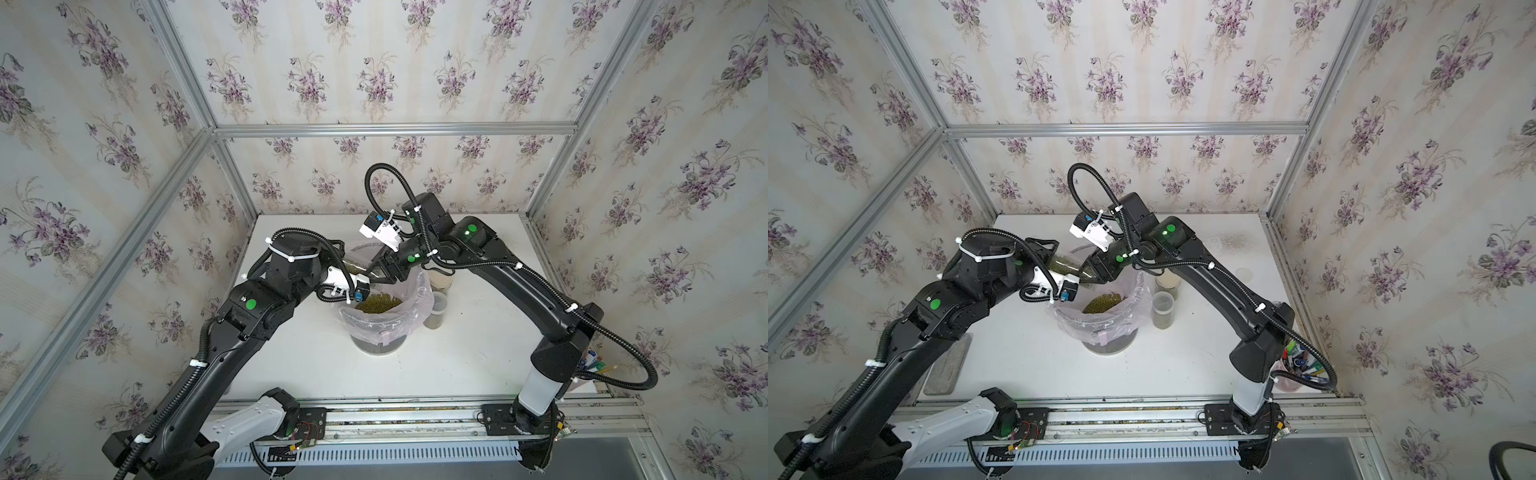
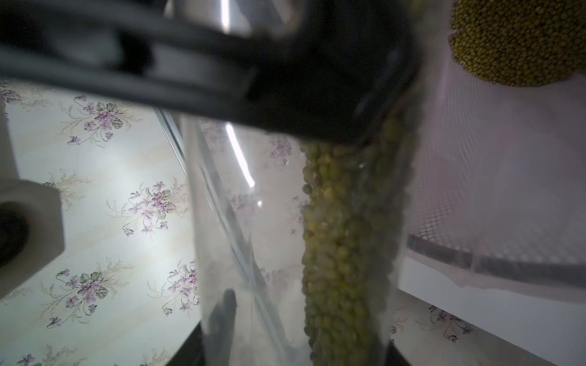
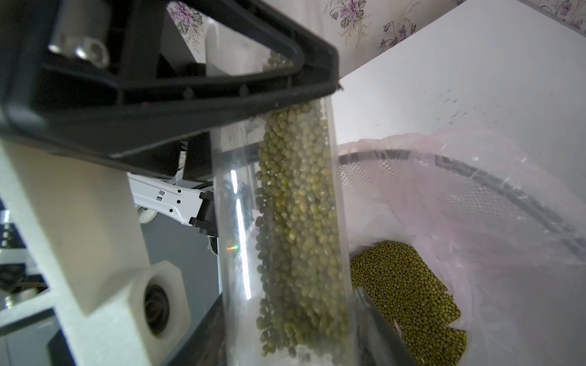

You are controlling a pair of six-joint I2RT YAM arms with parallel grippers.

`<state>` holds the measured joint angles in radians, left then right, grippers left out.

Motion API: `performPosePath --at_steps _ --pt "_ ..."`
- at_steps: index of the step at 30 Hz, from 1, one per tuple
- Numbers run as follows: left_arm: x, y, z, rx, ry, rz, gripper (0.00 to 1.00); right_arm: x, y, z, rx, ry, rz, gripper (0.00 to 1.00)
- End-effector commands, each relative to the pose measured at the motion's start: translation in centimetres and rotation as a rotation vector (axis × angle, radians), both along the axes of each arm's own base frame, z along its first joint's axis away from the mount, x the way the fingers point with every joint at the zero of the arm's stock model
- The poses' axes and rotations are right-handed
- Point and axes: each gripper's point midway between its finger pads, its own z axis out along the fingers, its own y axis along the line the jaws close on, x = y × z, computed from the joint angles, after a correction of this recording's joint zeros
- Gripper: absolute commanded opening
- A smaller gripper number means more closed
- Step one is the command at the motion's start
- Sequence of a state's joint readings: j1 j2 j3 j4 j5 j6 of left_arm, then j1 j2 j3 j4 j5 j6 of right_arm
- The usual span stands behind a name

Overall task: Empty moldy mung beans from jars
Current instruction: Pour the moldy mung beans from the jar into the trash bin.

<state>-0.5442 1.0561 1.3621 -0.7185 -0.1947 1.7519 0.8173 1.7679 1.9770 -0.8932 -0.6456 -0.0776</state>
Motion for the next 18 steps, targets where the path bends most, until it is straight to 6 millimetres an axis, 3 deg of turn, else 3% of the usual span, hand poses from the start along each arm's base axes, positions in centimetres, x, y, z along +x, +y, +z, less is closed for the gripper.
performPosePath --at_steps 1,18 --pt "0.65 -0.54 1.72 -0.004 -0.071 -0.023 0.42 -0.52 0.10 -0.03 0.000 0.013 0.019 0.44" --pt "0.97 -0.52 2.25 -0.041 -0.076 0.002 0.67 -0.15 0.04 0.39 0.008 -0.011 -0.001 0.37"
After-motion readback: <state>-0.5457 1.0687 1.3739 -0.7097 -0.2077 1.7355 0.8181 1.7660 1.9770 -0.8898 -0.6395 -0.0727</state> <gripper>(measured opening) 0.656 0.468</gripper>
